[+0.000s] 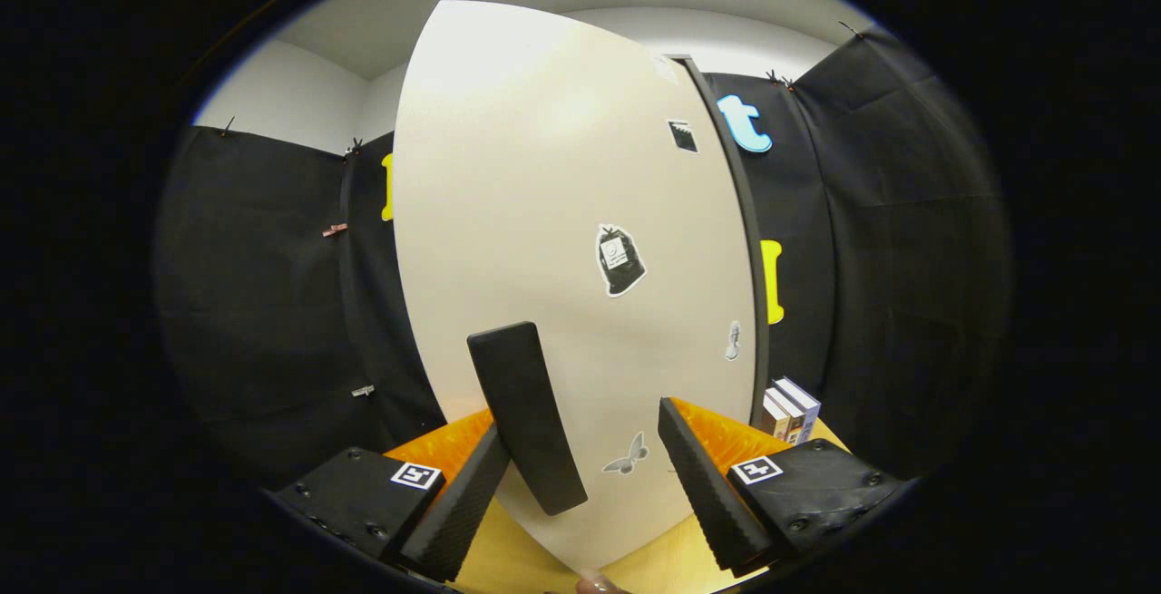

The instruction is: Open the shoe cabinet door, grab the shoes and put them into the shoe cabinet, then close the shoe cabinet door.

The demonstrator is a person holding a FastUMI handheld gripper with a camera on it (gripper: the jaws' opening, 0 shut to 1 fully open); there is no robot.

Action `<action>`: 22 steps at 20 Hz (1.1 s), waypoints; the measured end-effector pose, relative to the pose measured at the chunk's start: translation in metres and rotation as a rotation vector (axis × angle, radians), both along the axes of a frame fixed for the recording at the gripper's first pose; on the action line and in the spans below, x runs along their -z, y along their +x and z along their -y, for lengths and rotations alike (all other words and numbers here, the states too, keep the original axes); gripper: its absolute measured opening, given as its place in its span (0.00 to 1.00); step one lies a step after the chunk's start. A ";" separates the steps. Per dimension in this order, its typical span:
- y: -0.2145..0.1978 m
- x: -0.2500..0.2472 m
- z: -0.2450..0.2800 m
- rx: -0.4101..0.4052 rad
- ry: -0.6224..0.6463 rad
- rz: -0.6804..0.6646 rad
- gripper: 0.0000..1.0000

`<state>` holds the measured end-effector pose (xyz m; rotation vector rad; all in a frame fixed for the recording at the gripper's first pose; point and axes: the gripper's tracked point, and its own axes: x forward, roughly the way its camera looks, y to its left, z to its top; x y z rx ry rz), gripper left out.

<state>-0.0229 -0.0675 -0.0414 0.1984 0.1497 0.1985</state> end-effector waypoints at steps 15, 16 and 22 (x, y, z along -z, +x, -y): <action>-0.010 -0.018 -0.039 -0.017 -0.070 0.044 0.98; -0.012 -0.019 -0.036 -0.009 -0.081 0.048 0.98; -0.025 -0.026 -0.024 0.035 -0.165 0.073 0.98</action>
